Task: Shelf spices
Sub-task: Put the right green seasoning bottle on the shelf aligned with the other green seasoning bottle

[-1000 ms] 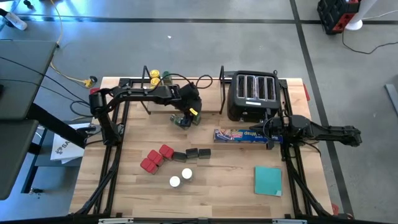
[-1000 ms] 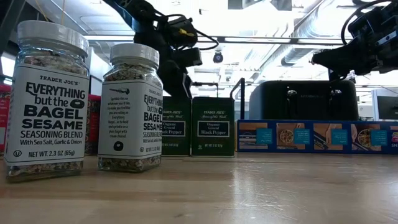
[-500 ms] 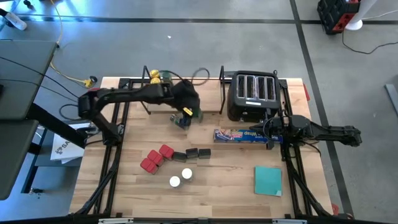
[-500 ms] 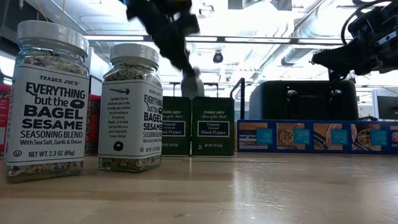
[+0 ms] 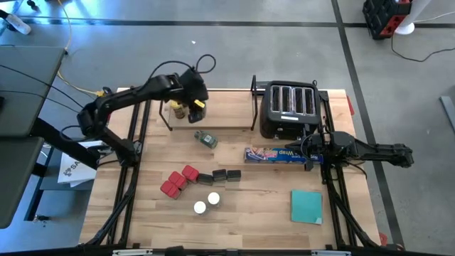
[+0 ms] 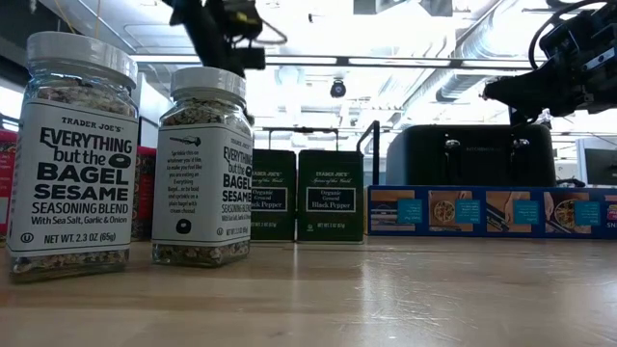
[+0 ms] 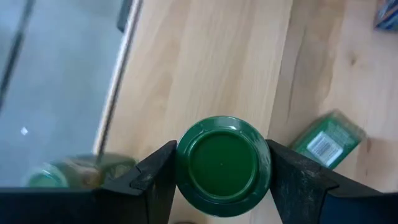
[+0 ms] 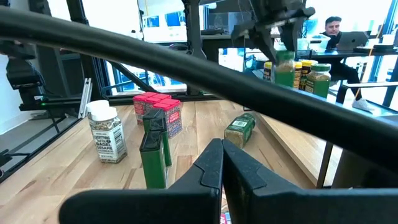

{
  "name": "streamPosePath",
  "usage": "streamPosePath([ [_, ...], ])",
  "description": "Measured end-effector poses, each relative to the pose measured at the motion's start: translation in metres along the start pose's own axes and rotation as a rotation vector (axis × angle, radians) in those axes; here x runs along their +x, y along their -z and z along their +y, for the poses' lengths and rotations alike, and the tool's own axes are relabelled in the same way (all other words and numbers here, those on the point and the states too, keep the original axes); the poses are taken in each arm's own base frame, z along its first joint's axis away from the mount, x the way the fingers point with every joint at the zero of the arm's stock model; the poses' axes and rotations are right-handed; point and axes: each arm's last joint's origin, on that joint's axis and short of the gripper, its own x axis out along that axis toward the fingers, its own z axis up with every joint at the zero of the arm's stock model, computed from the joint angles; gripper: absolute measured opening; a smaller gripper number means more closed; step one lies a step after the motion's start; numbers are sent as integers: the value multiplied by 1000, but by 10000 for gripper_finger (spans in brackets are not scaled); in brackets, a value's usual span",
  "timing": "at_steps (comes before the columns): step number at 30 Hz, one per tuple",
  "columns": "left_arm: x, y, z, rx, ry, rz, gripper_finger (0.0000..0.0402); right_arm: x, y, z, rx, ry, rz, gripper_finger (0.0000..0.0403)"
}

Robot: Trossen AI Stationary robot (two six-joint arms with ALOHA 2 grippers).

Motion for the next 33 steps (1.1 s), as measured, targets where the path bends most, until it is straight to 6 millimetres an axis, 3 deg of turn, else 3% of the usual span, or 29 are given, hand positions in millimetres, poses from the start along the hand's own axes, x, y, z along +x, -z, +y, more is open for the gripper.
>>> streamPosePath([
  [7,16,17,9,-7,-5,65,210,0,0,0,0,0,0,0],
  [22,16,24,28,-8,-110,105,261,0,0,0,0,0,0,0],
  [28,16,24,27,-10,-102,103,249,0,0,0,0,0,0,0],
  [33,15,25,29,-52,-130,114,215,0,0,0,0,0,0,0],
])
